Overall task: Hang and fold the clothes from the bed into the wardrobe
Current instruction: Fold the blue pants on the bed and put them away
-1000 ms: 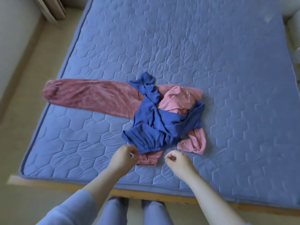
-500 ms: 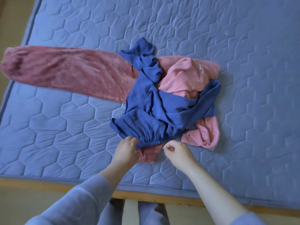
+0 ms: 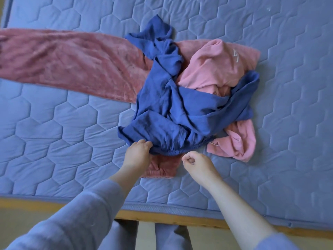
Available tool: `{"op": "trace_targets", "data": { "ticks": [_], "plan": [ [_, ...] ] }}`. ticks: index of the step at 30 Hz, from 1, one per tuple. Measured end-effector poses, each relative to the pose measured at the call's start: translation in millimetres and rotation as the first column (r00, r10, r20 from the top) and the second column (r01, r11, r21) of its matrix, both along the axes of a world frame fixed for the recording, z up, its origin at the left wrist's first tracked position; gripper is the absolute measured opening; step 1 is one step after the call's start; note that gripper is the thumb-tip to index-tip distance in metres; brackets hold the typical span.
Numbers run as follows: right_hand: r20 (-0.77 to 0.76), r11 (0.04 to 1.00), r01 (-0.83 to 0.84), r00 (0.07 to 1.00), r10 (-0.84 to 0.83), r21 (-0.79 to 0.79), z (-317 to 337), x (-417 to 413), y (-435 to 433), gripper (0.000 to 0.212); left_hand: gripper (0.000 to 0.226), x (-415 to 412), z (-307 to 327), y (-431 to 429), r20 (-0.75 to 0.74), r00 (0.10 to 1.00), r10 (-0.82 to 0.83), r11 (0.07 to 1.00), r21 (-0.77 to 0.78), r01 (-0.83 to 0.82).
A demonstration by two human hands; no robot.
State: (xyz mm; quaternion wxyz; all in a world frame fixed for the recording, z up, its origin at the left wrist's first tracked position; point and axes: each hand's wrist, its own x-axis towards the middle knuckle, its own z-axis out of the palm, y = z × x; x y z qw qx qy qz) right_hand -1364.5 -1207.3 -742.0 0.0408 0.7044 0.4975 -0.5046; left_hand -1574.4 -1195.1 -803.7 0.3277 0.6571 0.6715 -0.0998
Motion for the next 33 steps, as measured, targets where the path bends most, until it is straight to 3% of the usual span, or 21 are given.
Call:
{"op": "trace_targets", "data": {
  "ticks": [5,15,21,26,31,33],
  "plan": [
    [0.004,1.000,0.020,1.000,-0.020,0.003,4.2,-4.3,0.5,0.016,0.013,-1.3,23.9,9.3,0.182,0.978,0.101,0.993,0.038,-0.110],
    [-0.047,0.984,0.115,0.993,-0.109,0.139,77.9,-8.7,7.3,0.020,0.018,-0.6,148.7,27.6,0.460,0.868,0.185,0.980,-0.025,-0.196],
    [-0.121,0.930,0.205,0.977,-0.175,0.305,157.2,-3.5,20.2,0.029,0.023,0.2,251.6,49.9,0.545,0.830,0.119,0.970,0.113,-0.214],
    [-0.192,0.857,0.287,0.955,-0.224,0.428,235.7,-4.4,34.1,0.018,0.026,-2.0,350.7,75.0,0.555,0.832,-0.012,0.957,0.248,-0.152],
    [-0.264,0.728,0.291,0.952,-0.156,0.620,319.6,-13.2,46.4,0.021,0.022,-7.0,455.4,99.5,0.509,0.850,-0.131,0.903,0.415,-0.109],
    [-0.288,0.733,0.267,0.952,-0.101,0.626,354.4,-19.4,52.6,0.014,0.020,-10.2,494.0,104.6,0.480,0.860,-0.176,0.877,0.472,-0.084]
  ]
}}
